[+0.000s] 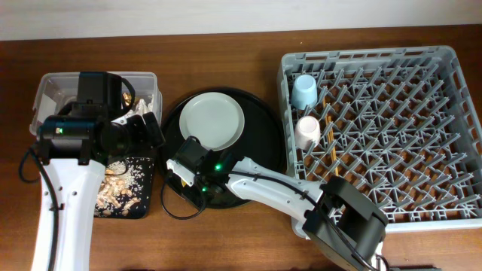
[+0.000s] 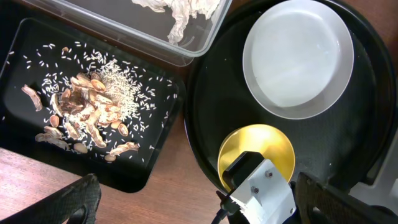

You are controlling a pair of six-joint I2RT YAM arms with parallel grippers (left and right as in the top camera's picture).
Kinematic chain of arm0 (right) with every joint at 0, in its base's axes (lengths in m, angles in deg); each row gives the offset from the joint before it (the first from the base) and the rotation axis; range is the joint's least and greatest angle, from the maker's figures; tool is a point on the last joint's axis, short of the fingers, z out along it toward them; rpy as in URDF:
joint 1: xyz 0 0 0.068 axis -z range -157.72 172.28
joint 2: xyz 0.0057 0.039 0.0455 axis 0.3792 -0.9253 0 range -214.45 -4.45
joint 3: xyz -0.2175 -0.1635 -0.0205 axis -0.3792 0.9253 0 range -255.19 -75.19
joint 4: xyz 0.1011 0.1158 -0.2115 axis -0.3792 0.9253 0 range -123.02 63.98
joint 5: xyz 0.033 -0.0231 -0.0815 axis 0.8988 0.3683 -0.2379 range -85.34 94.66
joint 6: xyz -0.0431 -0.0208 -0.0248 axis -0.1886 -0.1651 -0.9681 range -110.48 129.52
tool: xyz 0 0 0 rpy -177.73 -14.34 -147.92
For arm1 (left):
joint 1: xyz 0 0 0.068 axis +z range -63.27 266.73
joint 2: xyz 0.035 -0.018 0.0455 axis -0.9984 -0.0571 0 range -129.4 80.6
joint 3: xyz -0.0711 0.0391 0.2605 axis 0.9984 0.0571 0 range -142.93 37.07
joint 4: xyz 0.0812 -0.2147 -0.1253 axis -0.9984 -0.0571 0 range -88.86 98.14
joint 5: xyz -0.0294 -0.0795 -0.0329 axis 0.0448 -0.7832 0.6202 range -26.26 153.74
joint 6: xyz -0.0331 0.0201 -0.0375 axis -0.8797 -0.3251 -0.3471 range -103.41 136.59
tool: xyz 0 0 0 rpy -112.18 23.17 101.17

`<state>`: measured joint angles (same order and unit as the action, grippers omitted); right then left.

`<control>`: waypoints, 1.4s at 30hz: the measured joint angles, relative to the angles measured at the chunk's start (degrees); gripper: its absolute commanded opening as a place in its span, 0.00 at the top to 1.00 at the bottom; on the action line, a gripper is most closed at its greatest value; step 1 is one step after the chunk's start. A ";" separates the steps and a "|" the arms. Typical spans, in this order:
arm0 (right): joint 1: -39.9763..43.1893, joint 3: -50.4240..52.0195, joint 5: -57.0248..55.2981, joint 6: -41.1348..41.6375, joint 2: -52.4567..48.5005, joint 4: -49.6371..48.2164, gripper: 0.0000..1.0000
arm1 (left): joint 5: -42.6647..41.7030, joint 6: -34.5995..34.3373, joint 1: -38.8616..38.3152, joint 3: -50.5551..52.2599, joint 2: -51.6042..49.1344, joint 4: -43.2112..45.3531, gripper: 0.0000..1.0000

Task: Sort waste into correct bins and load items into the dishwasher rack
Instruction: 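Move the right gripper to the yellow bowl rim and grasp it, then lift the yellow bowl into the rack's back edge with the right gripper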

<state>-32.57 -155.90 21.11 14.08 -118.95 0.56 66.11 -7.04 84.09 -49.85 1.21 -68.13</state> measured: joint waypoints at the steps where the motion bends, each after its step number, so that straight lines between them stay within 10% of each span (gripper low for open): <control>1: -0.04 0.00 -0.13 -0.02 -0.09 -0.02 0.79 | 0.00 0.02 0.00 0.00 0.00 0.00 0.01; 29: 6.29 -2.78 -1.22 -0.07 11.72 18.16 0.96 | 0.00 0.02 0.00 0.00 0.00 0.00 0.01; 35: 35.65 -3.43 18.95 -3.37 23.98 14.84 0.96 | 0.00 0.02 -0.02 0.00 0.00 0.00 0.01; 42: 72.74 -3.98 62.71 -10.10 12.94 -5.42 0.96 | -0.02 0.02 0.00 0.02 0.00 0.02 0.01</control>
<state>40.17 -159.87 83.81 3.98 -106.01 -4.86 66.09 -7.02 84.09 -49.83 1.21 -68.11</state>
